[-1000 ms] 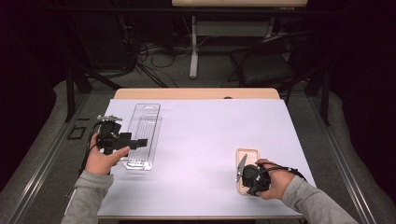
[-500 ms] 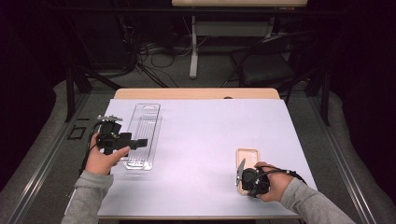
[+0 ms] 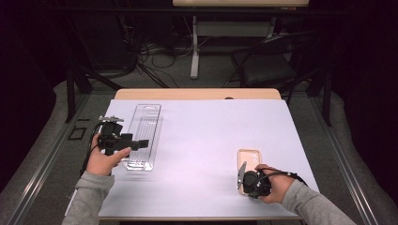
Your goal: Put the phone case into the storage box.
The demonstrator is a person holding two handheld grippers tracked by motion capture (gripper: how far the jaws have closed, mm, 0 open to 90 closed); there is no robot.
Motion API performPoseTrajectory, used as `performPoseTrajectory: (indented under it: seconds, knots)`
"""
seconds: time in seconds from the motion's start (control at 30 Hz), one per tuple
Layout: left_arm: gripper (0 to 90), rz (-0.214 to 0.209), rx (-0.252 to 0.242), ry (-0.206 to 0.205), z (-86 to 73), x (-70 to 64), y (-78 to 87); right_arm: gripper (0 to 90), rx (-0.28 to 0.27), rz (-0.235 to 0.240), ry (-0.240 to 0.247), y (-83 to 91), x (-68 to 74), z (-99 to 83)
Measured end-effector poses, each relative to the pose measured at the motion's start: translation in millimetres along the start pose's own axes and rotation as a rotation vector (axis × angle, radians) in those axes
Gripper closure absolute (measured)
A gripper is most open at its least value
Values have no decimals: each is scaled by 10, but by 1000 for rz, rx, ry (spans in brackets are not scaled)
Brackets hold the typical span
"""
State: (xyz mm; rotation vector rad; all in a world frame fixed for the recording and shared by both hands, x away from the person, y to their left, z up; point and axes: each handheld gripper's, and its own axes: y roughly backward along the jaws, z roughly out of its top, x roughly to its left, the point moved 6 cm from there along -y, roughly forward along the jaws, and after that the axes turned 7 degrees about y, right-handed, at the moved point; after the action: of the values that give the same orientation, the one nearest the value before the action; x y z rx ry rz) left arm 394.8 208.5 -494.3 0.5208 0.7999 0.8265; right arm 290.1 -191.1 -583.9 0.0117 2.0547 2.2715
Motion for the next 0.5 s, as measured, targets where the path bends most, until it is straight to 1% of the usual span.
performPoseTrajectory:
  seconds: [0.03,0.2,0.5]
  knots:
    - [136,0,0,0,0,0,0,867,1,0,-1,1,2,1]
    - [136,1,-2,2,0,1,-3,872,-3,-2,24,-3,-1,4]
    - [136,4,0,-1,-1,3,-8,875,0,-7,44,1,6,-2]
